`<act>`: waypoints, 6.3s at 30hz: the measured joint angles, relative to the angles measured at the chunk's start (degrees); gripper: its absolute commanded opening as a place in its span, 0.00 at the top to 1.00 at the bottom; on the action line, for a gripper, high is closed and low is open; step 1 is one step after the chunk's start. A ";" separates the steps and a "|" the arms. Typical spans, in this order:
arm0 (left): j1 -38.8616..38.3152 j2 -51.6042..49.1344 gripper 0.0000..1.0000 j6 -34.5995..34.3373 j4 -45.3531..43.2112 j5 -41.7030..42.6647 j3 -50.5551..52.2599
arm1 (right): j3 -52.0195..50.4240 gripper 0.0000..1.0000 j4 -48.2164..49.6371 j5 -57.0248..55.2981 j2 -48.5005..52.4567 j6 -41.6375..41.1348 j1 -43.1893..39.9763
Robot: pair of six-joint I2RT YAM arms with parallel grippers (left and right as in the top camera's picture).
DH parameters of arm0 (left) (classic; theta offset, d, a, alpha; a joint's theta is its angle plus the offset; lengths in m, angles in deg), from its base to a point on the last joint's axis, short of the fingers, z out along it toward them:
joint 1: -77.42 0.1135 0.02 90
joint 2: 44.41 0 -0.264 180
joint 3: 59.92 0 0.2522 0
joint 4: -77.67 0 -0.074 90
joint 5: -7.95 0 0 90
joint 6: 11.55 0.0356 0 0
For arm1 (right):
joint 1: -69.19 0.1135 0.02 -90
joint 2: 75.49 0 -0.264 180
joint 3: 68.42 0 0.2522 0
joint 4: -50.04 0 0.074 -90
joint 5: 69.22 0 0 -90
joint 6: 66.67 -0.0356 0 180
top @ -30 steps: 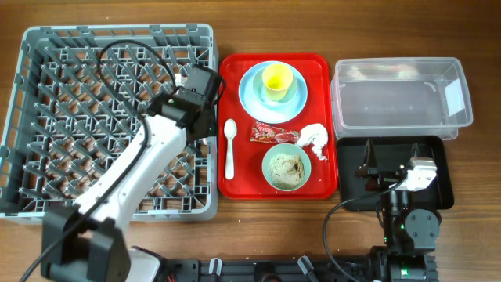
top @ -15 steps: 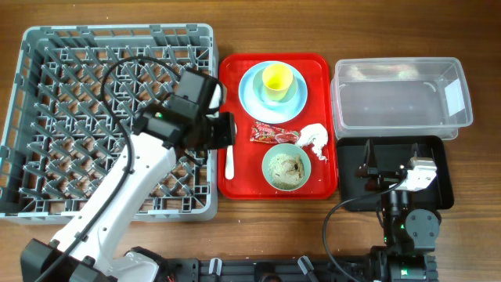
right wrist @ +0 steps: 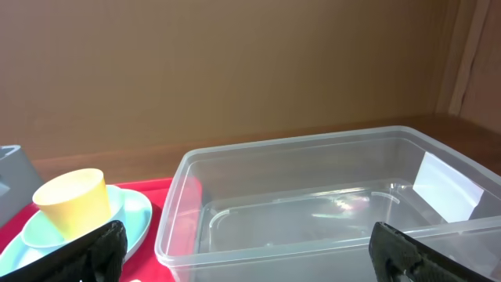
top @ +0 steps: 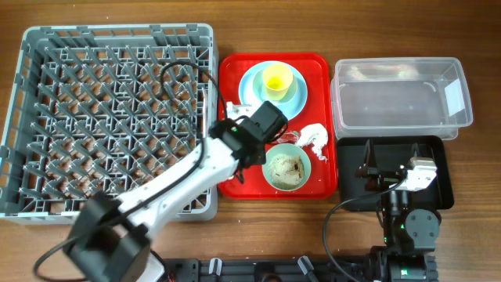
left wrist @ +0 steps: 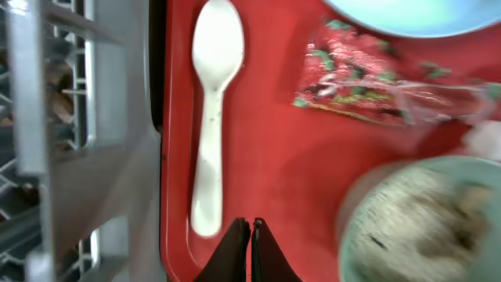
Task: Sort waste into correct bins and load items into the dishwasher rack
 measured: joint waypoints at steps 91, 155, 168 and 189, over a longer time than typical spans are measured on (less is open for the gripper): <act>-0.33 -10.56 0.88 0.44 -24.11 -10.47 11.06 | 0.00 0.00 0.00 0.00 0.00 0.02 0.00; 5.42 -9.94 0.82 0.02 -19.47 2.91 -1.70 | 0.00 0.00 0.00 0.00 0.00 0.00 0.00; 5.35 -16.04 0.91 -7.52 -22.60 -5.16 -1.70 | 0.00 0.00 0.00 0.00 0.00 0.02 0.00; -1.14 -17.35 0.90 -3.21 -9.81 -4.70 -2.01 | 0.00 0.00 0.00 0.00 0.00 0.02 0.00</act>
